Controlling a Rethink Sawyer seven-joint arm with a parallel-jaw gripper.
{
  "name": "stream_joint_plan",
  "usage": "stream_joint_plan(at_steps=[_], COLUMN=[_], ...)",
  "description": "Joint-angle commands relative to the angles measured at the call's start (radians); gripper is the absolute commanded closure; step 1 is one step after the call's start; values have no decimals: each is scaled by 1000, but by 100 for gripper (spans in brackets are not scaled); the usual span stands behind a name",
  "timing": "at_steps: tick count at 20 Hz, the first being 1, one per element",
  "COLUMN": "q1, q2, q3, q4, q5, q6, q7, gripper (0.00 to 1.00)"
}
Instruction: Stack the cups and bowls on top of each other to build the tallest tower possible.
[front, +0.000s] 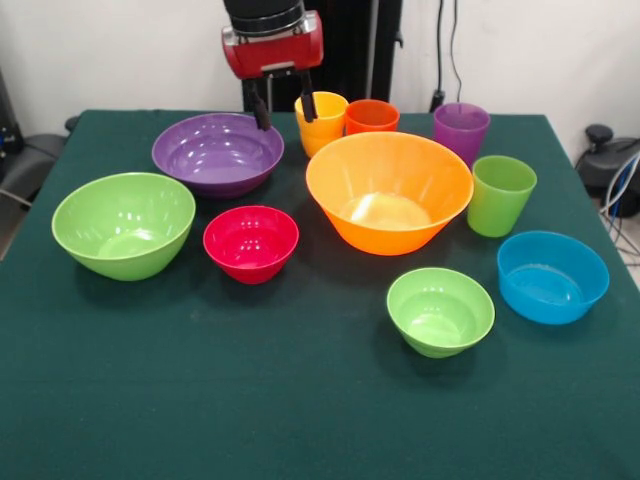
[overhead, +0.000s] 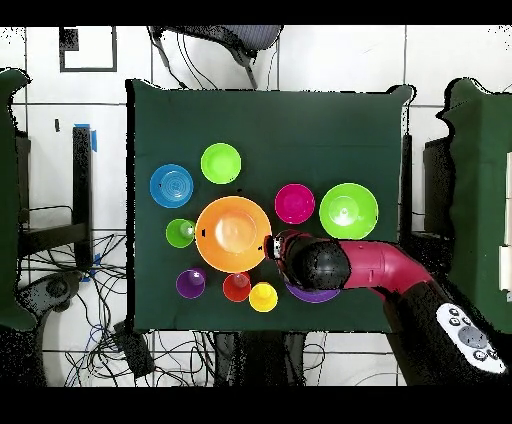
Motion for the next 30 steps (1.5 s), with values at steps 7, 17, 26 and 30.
stream_joint_plan(at_steps=[7, 17, 26, 30], q1=[54, 52, 57, 63], q2=[69, 70, 71, 74], q3=[23, 24, 19, 14], q4=[21, 25, 23, 19], q5=[-125, -130, -136, -139], q6=[-14, -22, -27, -31], q7=[-49, -42, -36, -31], gripper=[0, 0, 0, 0])
